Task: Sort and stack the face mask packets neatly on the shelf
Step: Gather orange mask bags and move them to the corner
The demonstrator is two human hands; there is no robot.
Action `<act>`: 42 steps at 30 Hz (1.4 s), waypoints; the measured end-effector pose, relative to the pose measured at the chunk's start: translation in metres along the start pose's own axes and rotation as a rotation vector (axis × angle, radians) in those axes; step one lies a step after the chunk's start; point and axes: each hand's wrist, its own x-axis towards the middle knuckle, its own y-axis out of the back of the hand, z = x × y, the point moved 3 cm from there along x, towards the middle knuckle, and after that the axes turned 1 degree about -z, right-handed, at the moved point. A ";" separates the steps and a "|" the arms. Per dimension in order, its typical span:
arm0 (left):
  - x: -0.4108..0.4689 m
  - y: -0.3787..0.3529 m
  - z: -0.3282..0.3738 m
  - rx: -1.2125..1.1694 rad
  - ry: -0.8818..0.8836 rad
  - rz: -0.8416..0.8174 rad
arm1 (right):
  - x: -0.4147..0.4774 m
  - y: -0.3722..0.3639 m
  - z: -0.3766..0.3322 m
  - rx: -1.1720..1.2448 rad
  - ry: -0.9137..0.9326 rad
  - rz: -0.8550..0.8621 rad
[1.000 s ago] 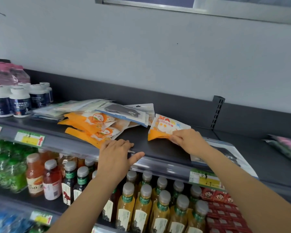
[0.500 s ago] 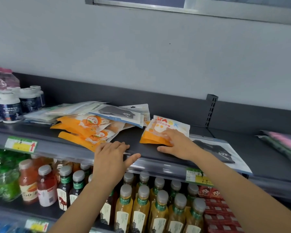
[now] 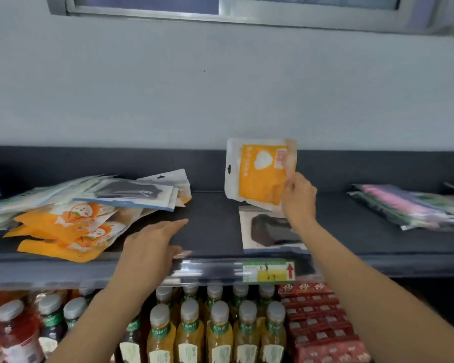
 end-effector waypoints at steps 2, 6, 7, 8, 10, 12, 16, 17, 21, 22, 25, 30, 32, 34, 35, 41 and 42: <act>0.010 0.001 0.029 -0.209 -0.079 -0.016 | 0.010 0.015 0.025 0.137 -0.237 0.062; 0.034 -0.023 0.104 -0.216 -0.271 -0.129 | 0.014 0.034 0.064 0.468 -0.529 0.076; 0.041 -0.032 0.121 -0.206 -0.289 -0.177 | 0.015 0.037 0.072 0.505 -0.554 0.069; 0.047 -0.042 0.136 -0.195 -0.301 -0.222 | 0.018 0.038 0.081 0.532 -0.569 0.067; 0.057 -0.060 0.163 -0.163 -0.313 -0.295 | 0.023 0.046 0.094 0.562 -0.579 0.070; 0.066 -0.076 0.186 -0.147 -0.329 -0.356 | 0.031 0.057 0.104 0.562 -0.561 0.064; 0.074 -0.104 0.220 -0.079 -0.322 -0.476 | 0.042 0.081 0.116 0.532 -0.435 0.035; 0.075 -0.109 0.225 -0.027 -0.311 -0.467 | 0.045 0.088 0.118 0.498 -0.391 0.030; 0.079 -0.112 0.225 -0.104 -0.199 -0.445 | 0.050 0.108 0.130 0.367 -0.226 0.024; 0.082 -0.109 0.227 -0.229 -0.155 -0.447 | 0.051 0.113 0.133 0.336 -0.180 0.034; 0.090 -0.087 0.240 -0.830 0.069 -0.278 | 0.047 0.127 0.129 0.174 0.074 -0.038; 0.118 -0.082 0.262 -1.683 0.568 -0.393 | 0.022 0.125 0.128 -0.419 0.794 -0.257; 0.120 -0.093 0.258 -1.569 0.637 -0.425 | 0.019 0.122 0.139 -0.538 0.907 -0.286; 0.119 -0.107 0.259 -1.369 0.631 -0.384 | 0.018 0.125 0.146 -0.517 0.975 -0.305; 0.118 -0.114 0.262 -1.311 0.620 -0.361 | 0.019 0.127 0.150 -0.510 0.985 -0.313; 0.129 -0.113 0.297 -1.331 0.354 -0.064 | 0.029 0.143 0.162 -0.394 0.906 -0.117; 0.131 -0.110 0.303 -1.325 0.303 -0.011 | 0.032 0.147 0.165 -0.381 0.893 -0.105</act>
